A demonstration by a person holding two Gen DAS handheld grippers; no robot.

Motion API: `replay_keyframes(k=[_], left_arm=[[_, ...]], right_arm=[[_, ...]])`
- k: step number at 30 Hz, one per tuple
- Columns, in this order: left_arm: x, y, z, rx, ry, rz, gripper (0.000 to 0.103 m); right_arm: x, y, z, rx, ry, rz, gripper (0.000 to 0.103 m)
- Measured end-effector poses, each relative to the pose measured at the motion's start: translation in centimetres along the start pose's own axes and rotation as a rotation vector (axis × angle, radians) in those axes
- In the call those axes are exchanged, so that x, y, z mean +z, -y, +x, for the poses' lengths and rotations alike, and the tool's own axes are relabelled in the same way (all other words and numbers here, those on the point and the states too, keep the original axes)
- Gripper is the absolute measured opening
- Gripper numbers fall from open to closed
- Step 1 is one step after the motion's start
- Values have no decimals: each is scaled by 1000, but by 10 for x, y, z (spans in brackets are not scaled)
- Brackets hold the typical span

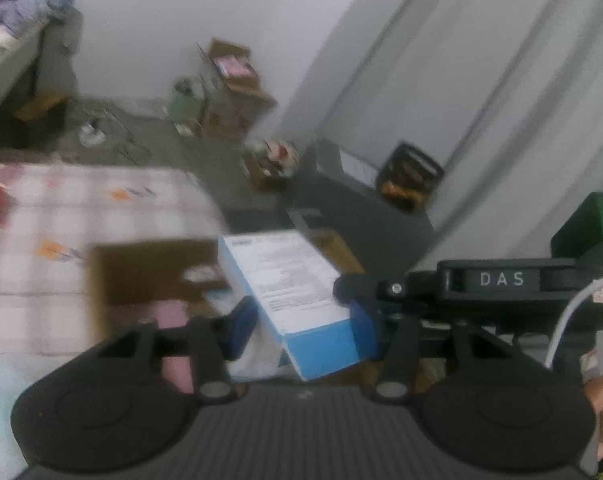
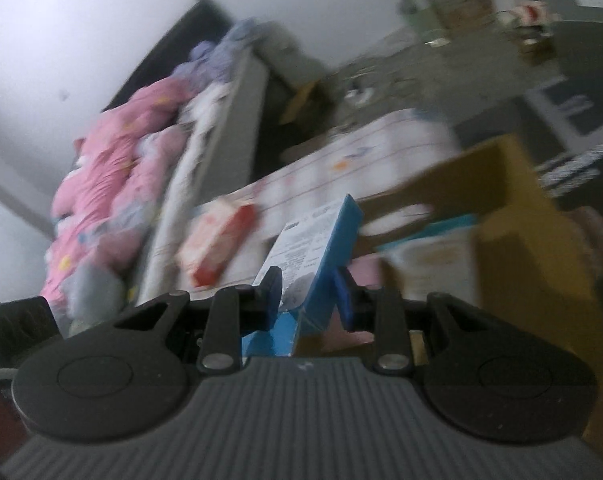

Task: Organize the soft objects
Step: 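Carry the blue-and-white box with the right tool into the cardboard box, then release the box and move the right tool back toward the bed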

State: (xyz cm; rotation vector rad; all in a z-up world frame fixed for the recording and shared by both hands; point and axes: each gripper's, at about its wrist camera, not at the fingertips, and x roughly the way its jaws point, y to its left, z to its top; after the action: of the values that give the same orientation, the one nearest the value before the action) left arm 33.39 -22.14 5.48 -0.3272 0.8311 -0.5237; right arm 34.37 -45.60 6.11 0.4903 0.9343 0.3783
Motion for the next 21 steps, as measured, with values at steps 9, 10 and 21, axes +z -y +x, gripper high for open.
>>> replay_keyframes(k=[9, 10, 21], left_arm=[[-28, 8, 89, 37, -223, 51, 51], [-29, 6, 87, 39, -216, 53, 51], [-10, -7, 0, 136, -96, 77, 58]], right_arm=[[-4, 70, 20, -179, 33, -45, 27], [-6, 74, 21, -182, 32, -47, 27], [-16, 47, 17, -121, 23, -50, 28]])
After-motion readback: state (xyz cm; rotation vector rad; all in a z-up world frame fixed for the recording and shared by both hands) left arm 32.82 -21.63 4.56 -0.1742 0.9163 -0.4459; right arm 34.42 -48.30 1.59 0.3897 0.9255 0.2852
